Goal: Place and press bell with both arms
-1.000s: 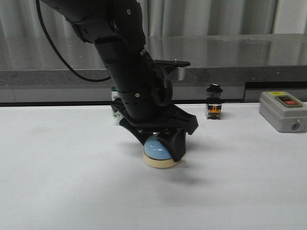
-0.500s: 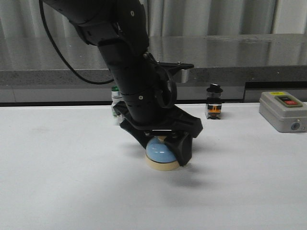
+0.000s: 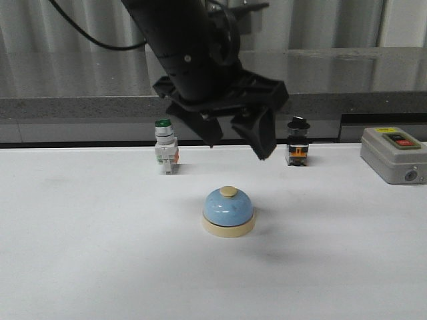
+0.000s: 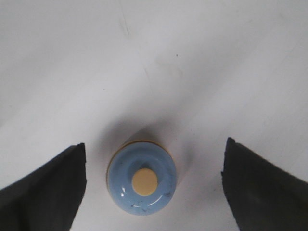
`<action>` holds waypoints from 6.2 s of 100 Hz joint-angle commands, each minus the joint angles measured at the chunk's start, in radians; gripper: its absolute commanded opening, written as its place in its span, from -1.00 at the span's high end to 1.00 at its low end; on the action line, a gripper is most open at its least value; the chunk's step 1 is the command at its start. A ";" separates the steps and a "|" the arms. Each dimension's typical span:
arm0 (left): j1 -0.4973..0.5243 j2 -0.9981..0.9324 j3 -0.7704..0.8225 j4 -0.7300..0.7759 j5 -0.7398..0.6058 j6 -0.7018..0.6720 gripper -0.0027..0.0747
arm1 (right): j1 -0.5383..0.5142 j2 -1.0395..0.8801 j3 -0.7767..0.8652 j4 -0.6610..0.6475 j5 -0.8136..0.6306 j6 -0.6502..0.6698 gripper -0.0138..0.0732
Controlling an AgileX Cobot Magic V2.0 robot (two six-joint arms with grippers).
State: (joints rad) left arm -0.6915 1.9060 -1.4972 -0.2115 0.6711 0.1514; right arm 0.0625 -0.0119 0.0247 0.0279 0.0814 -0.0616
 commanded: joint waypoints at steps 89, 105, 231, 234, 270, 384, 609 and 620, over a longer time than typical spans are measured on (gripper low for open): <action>0.485 -0.824 0.553 -0.053 -0.268 -0.039 -0.48 | -0.003 -0.018 -0.013 -0.005 -0.087 -0.003 0.82; 0.500 -0.979 0.723 -0.053 -0.384 -0.039 -0.48 | -0.003 -0.018 -0.013 -0.005 -0.087 -0.003 0.82; 0.500 -1.500 1.059 -0.055 -0.416 -0.039 0.98 | -0.003 -0.018 -0.013 -0.005 -0.087 -0.003 0.82; 0.500 -1.500 1.059 -0.055 -0.416 -0.039 0.98 | -0.003 -0.018 -0.013 -0.005 -0.087 -0.003 0.82; 0.500 -1.500 1.059 -0.055 -0.416 -0.039 0.98 | -0.003 -0.018 -0.013 -0.005 -0.087 -0.003 0.82; 0.615 -1.943 1.504 0.134 -0.616 -0.139 0.98 | -0.003 -0.018 -0.013 -0.005 -0.087 -0.003 0.82; 0.615 -1.940 1.539 0.133 -0.671 -0.196 0.98 | -0.003 0.277 -0.486 0.146 0.374 -0.004 0.82; 0.615 -1.940 1.539 0.133 -0.671 -0.196 0.98 | -0.003 0.408 -0.610 0.146 0.549 -0.023 0.82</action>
State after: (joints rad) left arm -0.0794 -0.0052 0.0013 -0.0701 0.0863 -0.0367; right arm 0.0625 0.2942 -0.4749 0.1682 0.5562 -0.0620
